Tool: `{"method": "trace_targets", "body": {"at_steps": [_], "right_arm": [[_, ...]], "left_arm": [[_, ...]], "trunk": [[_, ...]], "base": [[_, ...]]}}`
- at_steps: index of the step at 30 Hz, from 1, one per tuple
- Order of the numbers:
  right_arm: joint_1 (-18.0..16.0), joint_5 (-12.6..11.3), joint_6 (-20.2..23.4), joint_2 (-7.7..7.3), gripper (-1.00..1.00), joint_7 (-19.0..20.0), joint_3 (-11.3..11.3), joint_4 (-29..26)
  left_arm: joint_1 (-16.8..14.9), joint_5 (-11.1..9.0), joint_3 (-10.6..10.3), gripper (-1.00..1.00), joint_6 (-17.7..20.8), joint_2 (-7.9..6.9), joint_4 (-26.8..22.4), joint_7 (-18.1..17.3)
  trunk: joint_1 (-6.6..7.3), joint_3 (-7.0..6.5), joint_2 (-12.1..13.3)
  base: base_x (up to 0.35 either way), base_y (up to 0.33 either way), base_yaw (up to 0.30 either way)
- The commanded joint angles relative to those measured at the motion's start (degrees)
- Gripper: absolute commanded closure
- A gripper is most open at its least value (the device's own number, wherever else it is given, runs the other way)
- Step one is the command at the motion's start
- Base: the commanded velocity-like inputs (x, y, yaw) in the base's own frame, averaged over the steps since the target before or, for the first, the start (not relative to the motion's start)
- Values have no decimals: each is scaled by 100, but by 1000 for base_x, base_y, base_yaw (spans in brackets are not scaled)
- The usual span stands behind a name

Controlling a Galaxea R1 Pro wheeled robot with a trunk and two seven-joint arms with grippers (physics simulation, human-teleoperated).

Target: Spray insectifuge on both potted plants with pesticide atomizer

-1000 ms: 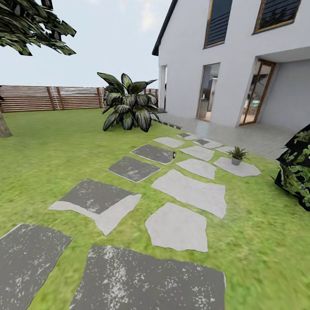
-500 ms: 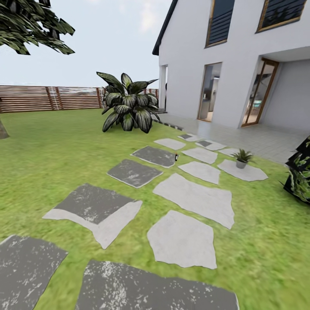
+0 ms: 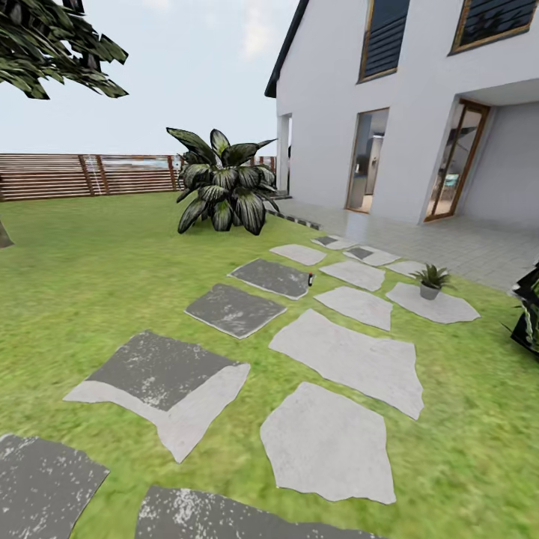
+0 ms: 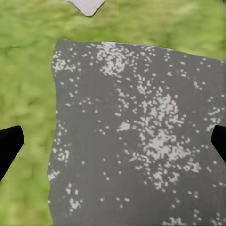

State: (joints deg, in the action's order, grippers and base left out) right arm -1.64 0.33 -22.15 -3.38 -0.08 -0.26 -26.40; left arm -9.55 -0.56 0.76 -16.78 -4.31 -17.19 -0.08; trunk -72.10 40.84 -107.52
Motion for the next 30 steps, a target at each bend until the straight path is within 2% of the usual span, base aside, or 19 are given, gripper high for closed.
{"method": "trace_targets", "body": {"at_steps": [1,30], "right_arm": [[-3,3,-17,2,-100,-1,-2,3],[-3,11,-26,-4,-100,-1,-1,3]], "left_arm": [[-3,-5,5,-100,-18,1,5,-1],[-3,-5,3,-100,-18,1,5,-1]], "trunk": [[-3,5,-2],[-3,5,-2]], "base": [[335,77,0],[335,77,0]]}}
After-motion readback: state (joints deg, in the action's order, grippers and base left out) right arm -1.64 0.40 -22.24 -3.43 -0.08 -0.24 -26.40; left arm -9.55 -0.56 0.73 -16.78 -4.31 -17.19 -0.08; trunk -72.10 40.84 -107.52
